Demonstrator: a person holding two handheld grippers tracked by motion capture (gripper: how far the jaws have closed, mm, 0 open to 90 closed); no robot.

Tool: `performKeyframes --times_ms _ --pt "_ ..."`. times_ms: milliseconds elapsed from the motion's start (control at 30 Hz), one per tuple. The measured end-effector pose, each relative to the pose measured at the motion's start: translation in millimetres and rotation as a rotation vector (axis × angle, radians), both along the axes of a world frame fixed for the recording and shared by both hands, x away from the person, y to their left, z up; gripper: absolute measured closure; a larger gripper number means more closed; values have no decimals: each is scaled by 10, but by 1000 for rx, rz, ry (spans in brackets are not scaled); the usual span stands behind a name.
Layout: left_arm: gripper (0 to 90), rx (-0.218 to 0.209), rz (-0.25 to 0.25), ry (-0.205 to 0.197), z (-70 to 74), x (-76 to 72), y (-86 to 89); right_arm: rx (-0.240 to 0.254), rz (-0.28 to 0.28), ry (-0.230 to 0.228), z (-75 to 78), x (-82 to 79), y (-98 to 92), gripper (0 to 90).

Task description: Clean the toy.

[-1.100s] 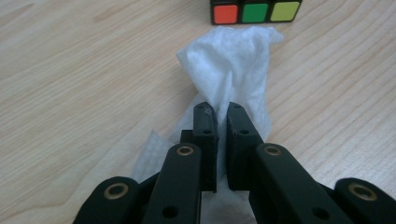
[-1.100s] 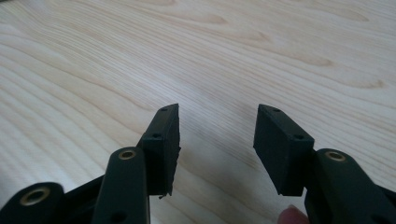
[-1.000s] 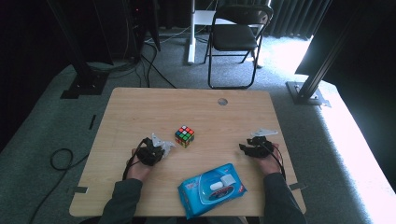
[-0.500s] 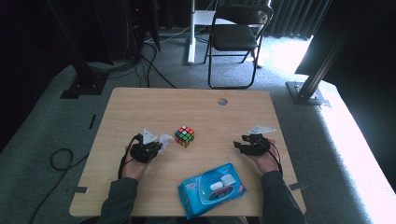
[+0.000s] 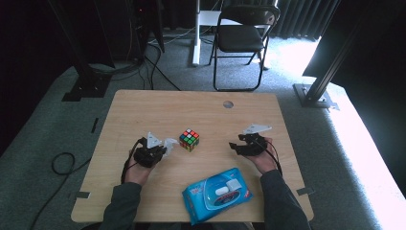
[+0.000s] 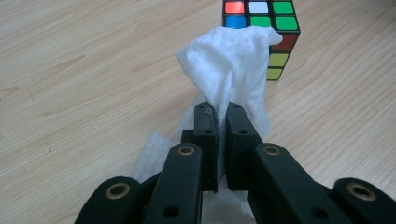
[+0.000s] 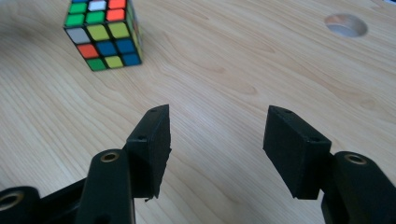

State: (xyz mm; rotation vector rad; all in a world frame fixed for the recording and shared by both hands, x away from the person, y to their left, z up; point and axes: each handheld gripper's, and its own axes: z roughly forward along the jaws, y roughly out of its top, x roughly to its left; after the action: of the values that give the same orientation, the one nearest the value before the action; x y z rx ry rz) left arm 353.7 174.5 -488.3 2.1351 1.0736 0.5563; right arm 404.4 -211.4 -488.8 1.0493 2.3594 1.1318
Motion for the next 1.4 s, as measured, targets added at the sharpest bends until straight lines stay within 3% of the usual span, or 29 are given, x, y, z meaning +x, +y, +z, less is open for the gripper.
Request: performKeyframes --times_ms 400,900,1133,1400 --pt "855 -3 -9 13 -5 11 1 34 52 23 -50 60 194 371" --pt "854 -2 -15 27 -25 27 4 -11 104 -7 66 173 384 352" --pt "853 -5 -14 34 -37 33 7 -33 136 6 64 239 514 327" --pt "853 -2 -15 37 -48 36 4 -6 175 1 157 295 641 327"
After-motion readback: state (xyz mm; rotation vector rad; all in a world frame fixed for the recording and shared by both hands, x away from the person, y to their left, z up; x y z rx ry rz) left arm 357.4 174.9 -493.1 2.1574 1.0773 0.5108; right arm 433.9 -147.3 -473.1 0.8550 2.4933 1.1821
